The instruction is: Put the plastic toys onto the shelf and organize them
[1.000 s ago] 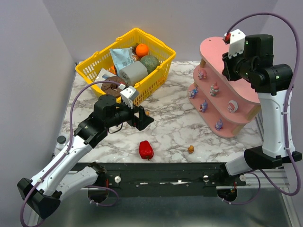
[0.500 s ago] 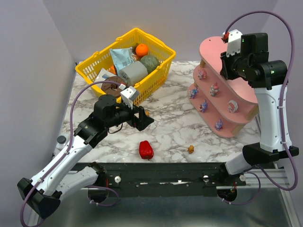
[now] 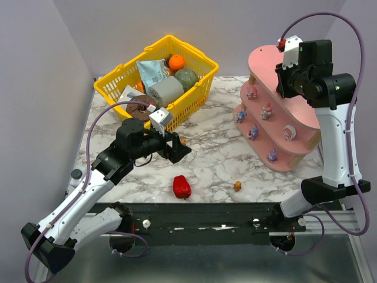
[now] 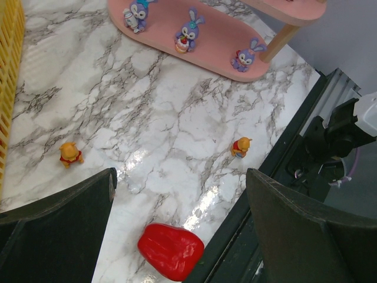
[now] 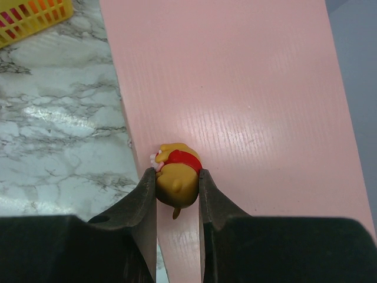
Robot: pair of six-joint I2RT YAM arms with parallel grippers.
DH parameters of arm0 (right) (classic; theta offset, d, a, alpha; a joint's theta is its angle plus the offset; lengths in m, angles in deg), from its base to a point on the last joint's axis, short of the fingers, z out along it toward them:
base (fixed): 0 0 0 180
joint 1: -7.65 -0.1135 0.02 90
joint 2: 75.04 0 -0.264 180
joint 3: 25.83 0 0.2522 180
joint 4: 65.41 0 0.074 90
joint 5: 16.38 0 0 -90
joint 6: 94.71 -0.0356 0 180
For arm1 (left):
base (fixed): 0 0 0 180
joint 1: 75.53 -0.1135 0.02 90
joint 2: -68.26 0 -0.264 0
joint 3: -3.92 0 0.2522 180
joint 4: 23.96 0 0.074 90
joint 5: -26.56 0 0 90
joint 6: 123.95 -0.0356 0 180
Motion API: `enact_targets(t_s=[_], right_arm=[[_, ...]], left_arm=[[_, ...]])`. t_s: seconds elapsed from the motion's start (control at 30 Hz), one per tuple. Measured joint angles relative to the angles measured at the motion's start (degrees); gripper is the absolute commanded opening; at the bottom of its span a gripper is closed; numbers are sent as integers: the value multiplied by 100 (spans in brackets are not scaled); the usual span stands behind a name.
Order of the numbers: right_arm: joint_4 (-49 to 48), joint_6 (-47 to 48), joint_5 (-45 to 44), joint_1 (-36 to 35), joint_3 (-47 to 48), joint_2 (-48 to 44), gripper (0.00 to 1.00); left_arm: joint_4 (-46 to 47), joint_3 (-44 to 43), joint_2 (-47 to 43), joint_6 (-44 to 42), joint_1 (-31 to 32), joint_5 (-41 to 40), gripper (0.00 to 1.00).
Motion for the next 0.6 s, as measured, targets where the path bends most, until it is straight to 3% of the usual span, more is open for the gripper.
enact_targets(t_s=[0.3,0.6], right_arm=[[-39,-26,-74,52,13,44,35],[-13,-616,22,321,433,372,39]], left_arm=[[0,0,-9,4,-4,0,99],[2,2,-109,20,-4,0,99]])
